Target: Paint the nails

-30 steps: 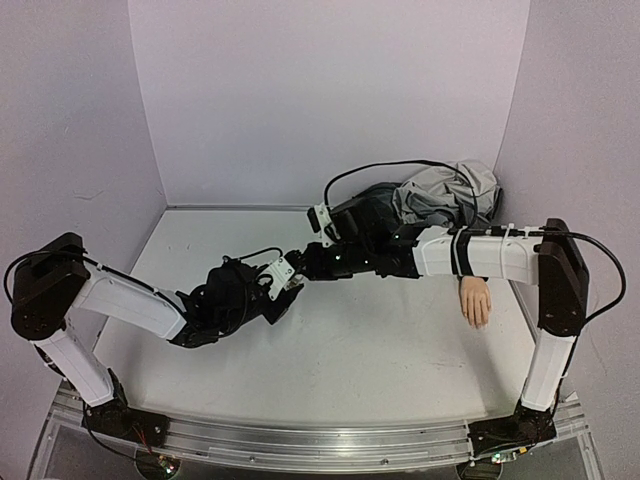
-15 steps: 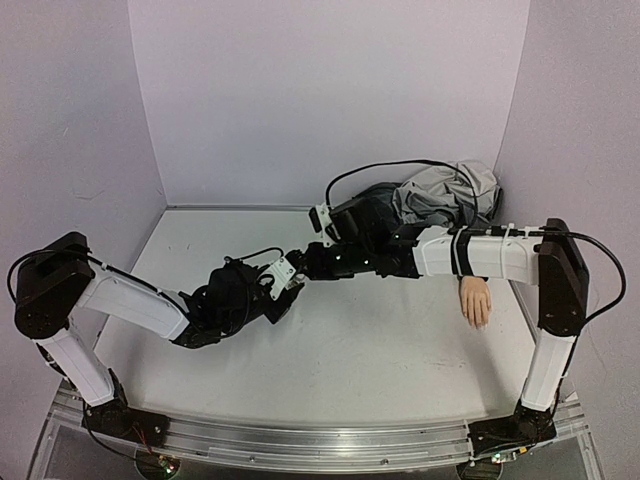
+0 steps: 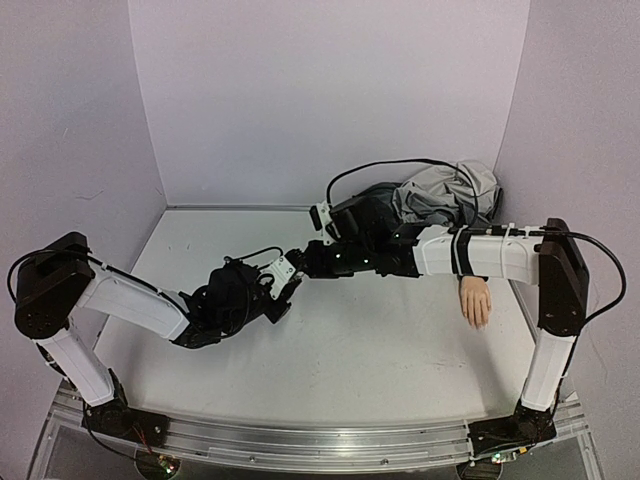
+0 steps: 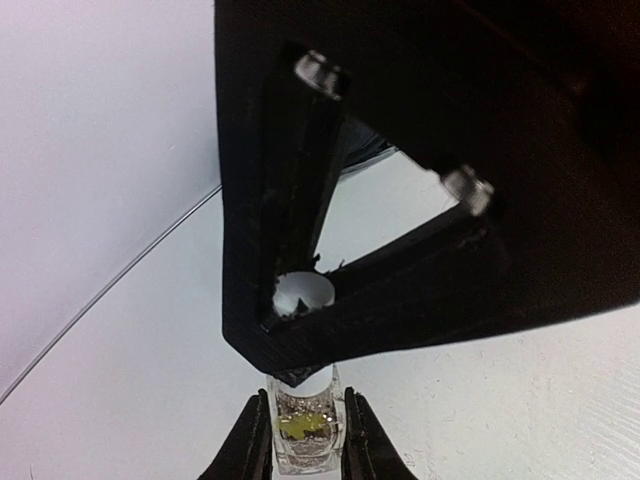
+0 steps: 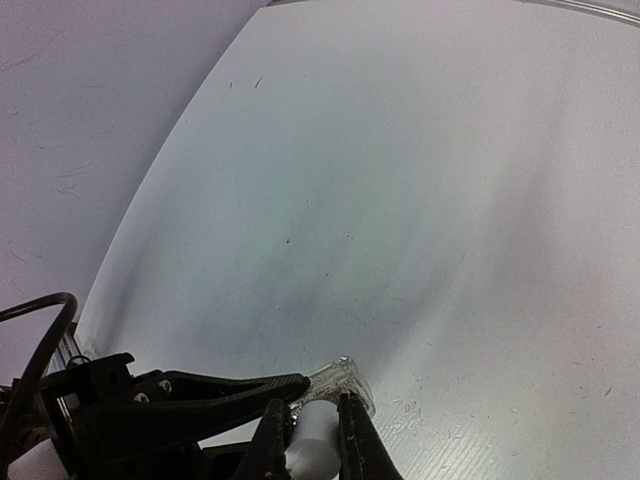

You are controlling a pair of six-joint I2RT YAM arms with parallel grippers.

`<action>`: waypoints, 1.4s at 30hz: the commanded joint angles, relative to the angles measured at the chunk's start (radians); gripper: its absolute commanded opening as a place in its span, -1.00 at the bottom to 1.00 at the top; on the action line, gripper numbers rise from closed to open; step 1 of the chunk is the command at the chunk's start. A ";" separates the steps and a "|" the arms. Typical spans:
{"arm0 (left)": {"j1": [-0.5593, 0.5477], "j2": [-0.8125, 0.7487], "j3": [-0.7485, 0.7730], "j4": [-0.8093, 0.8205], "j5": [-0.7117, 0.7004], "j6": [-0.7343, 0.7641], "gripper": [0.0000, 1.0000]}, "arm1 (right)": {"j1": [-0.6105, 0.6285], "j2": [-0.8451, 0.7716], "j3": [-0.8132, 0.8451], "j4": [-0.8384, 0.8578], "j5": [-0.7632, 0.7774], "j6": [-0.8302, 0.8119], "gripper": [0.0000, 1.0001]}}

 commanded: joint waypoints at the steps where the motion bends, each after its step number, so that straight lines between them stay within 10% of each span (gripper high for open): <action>1: -0.002 -0.054 -0.008 0.005 0.088 -0.019 -0.86 | 0.025 -0.046 0.021 0.096 -0.080 -0.040 -1.00; 17: 0.245 -0.269 -0.041 -0.014 1.375 -0.496 -1.00 | 0.012 -0.126 -0.053 0.064 -0.843 -0.765 -1.00; 24: 0.247 -0.299 -0.055 -0.017 1.237 -0.507 -0.99 | 0.012 -0.125 -0.021 0.050 -0.697 -0.647 -1.00; 30: 0.250 -0.273 -0.050 -0.020 1.156 -0.537 0.05 | 0.013 -0.158 -0.054 0.135 -0.569 -0.508 -1.00; 42: 0.266 -0.266 -0.095 -0.019 1.144 -0.517 0.22 | 0.013 -0.179 -0.064 0.156 -0.493 -0.481 -1.00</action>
